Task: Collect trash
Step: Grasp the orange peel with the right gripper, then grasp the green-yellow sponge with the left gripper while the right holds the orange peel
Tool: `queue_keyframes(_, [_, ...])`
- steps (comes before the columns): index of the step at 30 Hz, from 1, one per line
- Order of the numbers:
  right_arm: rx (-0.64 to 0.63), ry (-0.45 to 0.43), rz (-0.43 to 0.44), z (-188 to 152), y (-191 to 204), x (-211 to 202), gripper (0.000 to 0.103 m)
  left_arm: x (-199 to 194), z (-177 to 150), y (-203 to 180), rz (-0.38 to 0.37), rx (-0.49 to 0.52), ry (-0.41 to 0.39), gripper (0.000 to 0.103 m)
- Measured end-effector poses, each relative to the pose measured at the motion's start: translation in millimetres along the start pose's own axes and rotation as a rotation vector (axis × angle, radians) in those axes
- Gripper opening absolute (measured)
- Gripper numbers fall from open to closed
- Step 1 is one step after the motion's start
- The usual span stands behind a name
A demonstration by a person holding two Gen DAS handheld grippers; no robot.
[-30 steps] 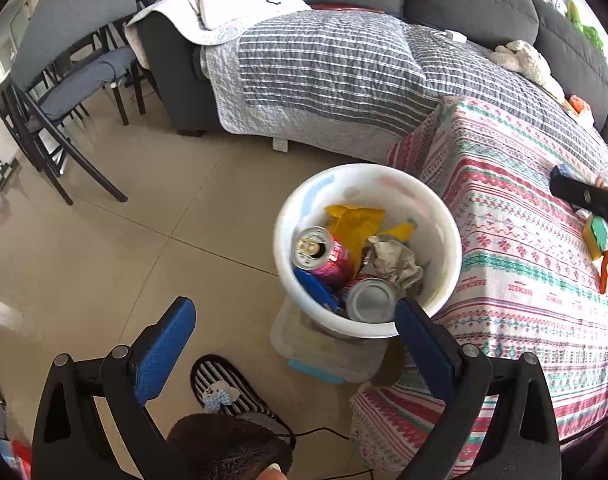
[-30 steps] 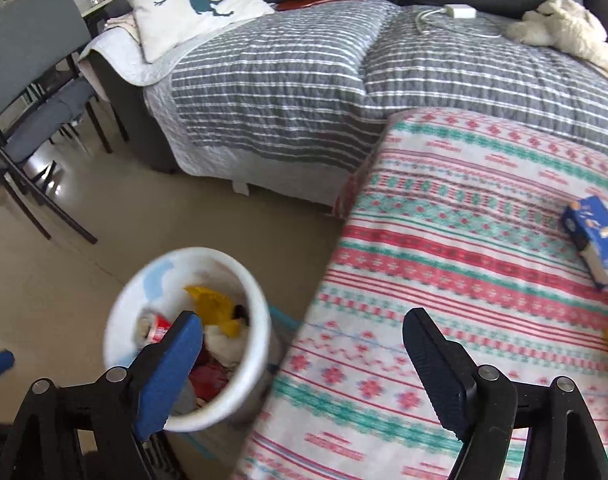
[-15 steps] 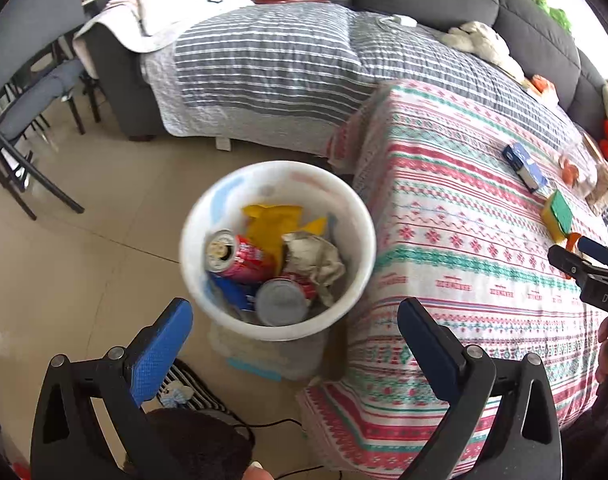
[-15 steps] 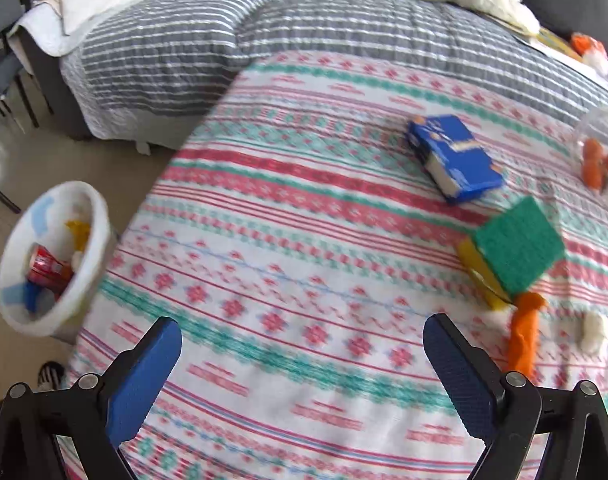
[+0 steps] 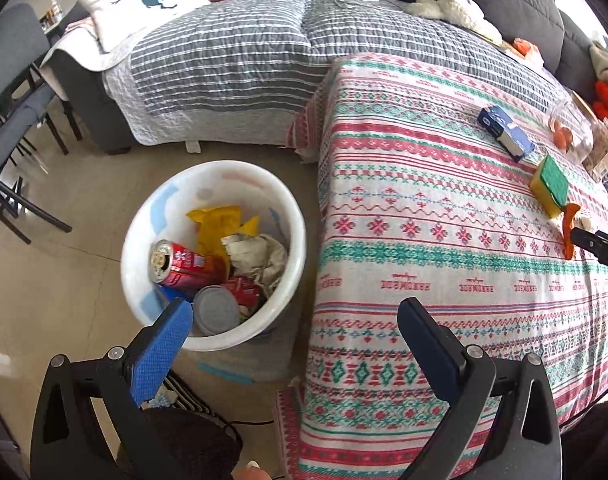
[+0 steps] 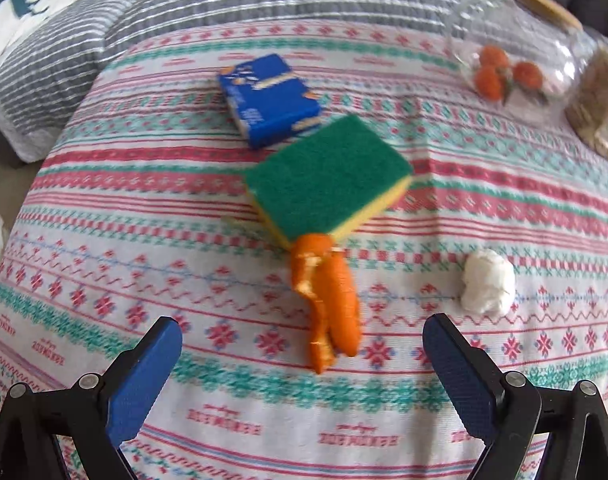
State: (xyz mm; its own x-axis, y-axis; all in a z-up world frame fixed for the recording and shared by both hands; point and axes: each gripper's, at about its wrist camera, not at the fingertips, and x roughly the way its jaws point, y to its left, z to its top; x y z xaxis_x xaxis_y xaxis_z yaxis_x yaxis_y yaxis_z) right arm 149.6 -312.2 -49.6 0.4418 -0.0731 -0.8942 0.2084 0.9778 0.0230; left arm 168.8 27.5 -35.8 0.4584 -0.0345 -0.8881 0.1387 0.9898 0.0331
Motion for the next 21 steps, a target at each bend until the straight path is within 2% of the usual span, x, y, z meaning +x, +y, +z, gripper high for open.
queue_keyframes(4, [0.049, 0.029, 0.017, 4, -14, 9, 0.080, 1, 2, -18, -0.011, 0.023, -0.007, 0.103])
queue_keyframes(6, [0.058, 0.044, 0.031, 4, -17, 15, 0.068, 1, 1, -28, -0.016, 0.038, -0.015, 0.103])
queue_keyframes(11, [0.040, 0.074, 0.054, 4, -13, 26, 0.047, 2, -2, -44, -0.016, 0.065, -0.021, 0.103])
queue_keyframes(13, [0.034, 0.067, 0.047, 5, -14, 27, 0.042, 1, -4, -49, -0.013, 0.071, -0.031, 0.103])
queue_keyframes(15, [0.029, 0.066, 0.053, 6, -15, 28, 0.027, 0, -6, -55, -0.024, 0.084, -0.031, 0.103])
queue_keyframes(18, [0.022, 0.052, 0.059, 5, -20, 24, 0.019, -2, -6, -67, -0.053, 0.108, -0.012, 0.103])
queue_keyframes(21, [0.018, 0.026, 0.063, 1, -30, 12, 0.018, -6, -3, -87, -0.067, 0.142, 0.007, 0.103])
